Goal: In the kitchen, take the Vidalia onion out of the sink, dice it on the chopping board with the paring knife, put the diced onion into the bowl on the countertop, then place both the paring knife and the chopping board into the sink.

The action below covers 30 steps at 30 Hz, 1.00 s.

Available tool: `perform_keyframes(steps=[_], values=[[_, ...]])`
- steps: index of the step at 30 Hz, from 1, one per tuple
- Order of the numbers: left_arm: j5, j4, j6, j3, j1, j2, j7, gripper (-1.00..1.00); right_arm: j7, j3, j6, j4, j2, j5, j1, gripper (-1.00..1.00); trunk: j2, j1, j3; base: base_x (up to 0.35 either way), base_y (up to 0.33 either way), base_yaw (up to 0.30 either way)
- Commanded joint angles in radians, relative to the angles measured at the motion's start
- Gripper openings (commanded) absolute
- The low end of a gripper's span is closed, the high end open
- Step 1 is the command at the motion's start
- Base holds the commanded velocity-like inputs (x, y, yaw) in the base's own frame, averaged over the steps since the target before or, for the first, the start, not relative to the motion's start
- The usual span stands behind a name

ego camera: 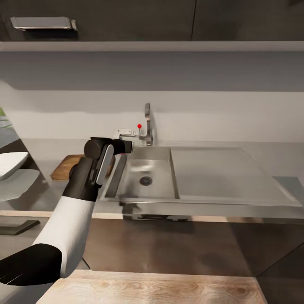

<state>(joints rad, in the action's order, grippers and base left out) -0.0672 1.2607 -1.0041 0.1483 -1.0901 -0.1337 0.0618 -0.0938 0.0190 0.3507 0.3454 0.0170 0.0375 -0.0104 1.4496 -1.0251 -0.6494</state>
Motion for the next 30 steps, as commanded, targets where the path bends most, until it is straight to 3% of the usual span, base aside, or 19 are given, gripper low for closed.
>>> perform_keyframes(steps=[1,30], values=[[-0.006,0.004,-0.004,0.001,-0.001,0.0,0.006,-1.0,0.0,0.001,0.004,0.0,0.0,0.004,0.0,1.0,0.0,0.0,-0.001,0.0,0.292,0.0],[-0.005,0.037,-0.005,0.001,-0.001,0.002,0.006,-1.0,0.0,0.001,0.004,0.0,0.0,0.002,0.0,1.0,0.0,0.0,-0.001,0.0,0.253,0.0]])
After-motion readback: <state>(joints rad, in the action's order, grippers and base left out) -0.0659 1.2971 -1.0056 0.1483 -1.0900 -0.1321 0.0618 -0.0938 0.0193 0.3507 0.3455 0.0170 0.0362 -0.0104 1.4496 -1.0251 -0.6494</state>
